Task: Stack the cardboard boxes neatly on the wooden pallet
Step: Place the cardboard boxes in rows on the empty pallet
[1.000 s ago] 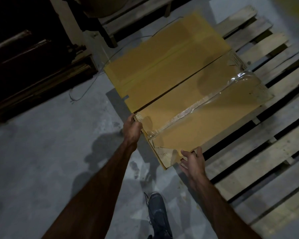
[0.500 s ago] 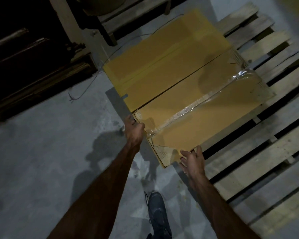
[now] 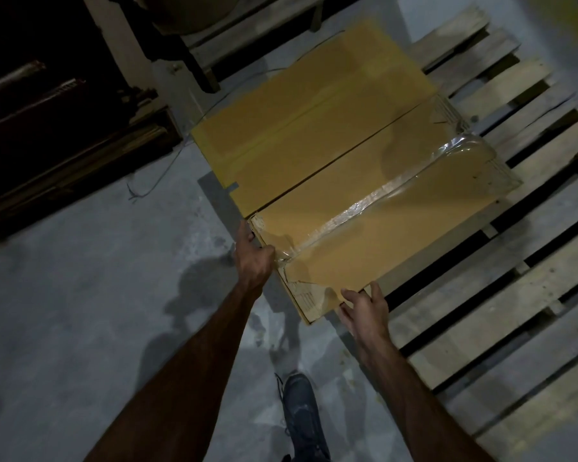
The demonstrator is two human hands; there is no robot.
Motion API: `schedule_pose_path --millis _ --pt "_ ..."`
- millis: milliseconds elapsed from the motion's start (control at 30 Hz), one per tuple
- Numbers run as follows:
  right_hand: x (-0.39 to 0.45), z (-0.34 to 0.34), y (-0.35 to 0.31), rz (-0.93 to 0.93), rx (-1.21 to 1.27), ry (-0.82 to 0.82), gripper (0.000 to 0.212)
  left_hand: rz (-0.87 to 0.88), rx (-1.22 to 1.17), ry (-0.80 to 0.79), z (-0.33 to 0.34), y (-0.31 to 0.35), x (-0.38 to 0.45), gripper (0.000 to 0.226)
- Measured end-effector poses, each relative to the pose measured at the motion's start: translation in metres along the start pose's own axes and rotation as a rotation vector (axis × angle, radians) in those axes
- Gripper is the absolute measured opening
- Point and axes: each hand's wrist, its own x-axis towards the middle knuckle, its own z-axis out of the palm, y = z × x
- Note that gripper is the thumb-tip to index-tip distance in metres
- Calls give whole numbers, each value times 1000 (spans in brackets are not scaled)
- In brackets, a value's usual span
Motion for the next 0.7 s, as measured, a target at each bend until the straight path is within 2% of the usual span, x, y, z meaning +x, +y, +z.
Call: schedule_pose_path --millis 133,233,267,333,433,700 --pt "4 -2 2 -23 -41 -36 43 -21 27 -28 0 1 1 88" --pt "-2 -2 -4 -19 -174 -25 90 11 131 -32 0 6 -1 81" --pt "-2 -4 -7 -43 -202 -4 95 6 185 -19 0 9 -4 82" --pt "2 -13 -14 -77 -218 60 88 82 338 19 -1 8 -5 82" --pt "11 -28 -28 -77 -251 92 86 298 575 7 -4 10 3 81" --pt "30 -49 -60 -121 -252 77 89 343 874 -64 1 15 38 83"
